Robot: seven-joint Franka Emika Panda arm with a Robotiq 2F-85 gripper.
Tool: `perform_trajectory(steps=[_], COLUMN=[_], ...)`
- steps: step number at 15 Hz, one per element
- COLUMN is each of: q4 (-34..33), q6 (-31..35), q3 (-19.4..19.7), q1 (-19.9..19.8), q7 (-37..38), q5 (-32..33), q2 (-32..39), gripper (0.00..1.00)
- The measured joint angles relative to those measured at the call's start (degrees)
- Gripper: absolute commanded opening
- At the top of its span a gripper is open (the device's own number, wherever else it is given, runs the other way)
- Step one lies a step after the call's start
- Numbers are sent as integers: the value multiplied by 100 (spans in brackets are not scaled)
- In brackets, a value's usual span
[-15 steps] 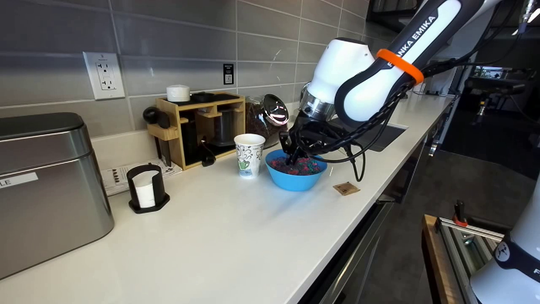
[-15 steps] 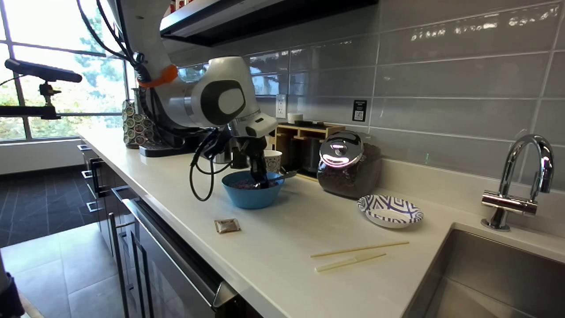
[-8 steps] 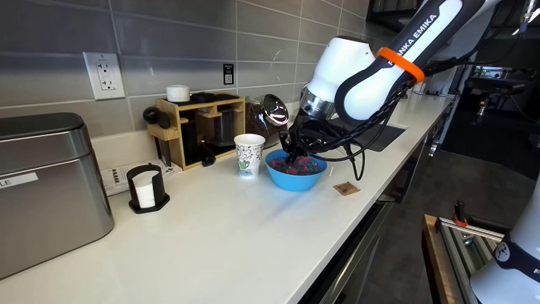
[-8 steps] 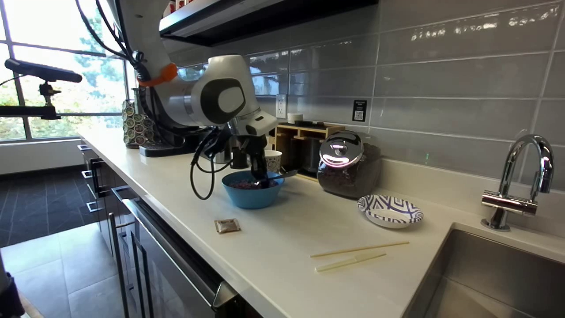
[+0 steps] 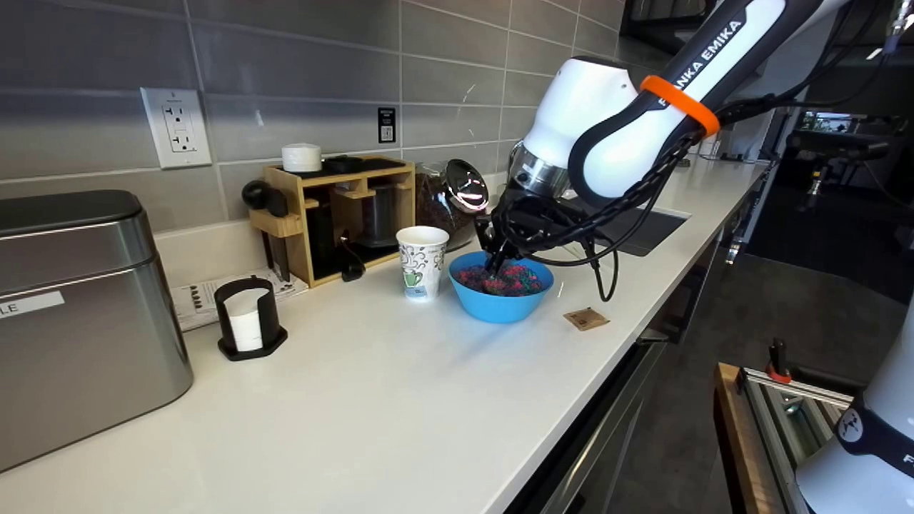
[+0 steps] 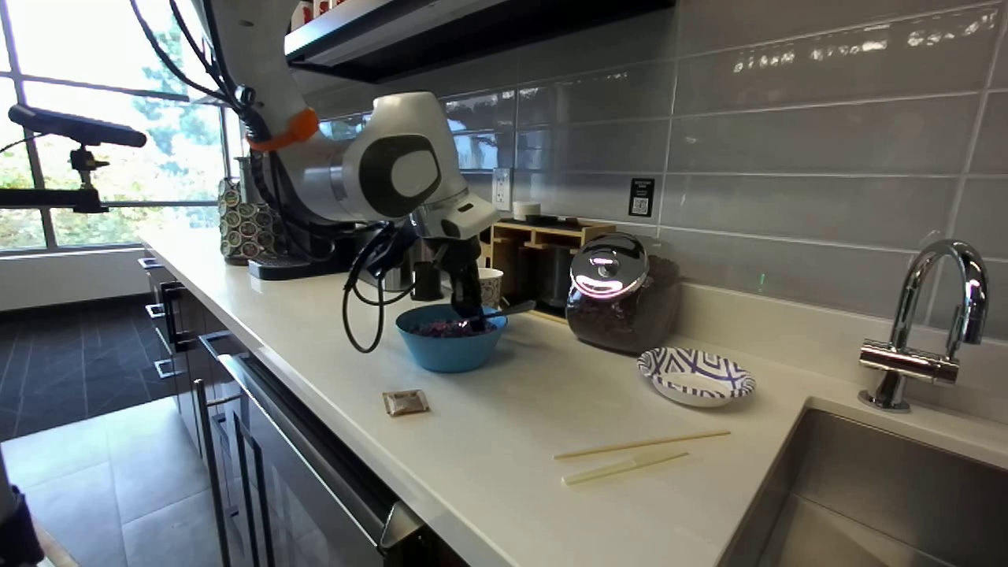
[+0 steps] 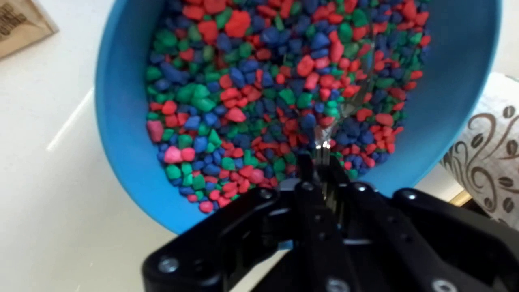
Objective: Transfer a spoonful of contents from the blue bowl to the cup
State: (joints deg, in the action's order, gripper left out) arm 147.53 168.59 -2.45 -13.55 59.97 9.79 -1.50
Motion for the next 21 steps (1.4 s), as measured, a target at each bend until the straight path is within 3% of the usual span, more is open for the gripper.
perform_trajectory(steps=[3,10,16,21], q4=[-34,-434,-1140,-1907], q6=[-187,-1626,-2969,-3710], q3=[9,93,100,105], q1=[-49,-16,133,276], q7=[272,1003,1816,2499], q5=[5,21,21,21], q2=[-85,-516,-590,-422], gripper=[2,2,2,2])
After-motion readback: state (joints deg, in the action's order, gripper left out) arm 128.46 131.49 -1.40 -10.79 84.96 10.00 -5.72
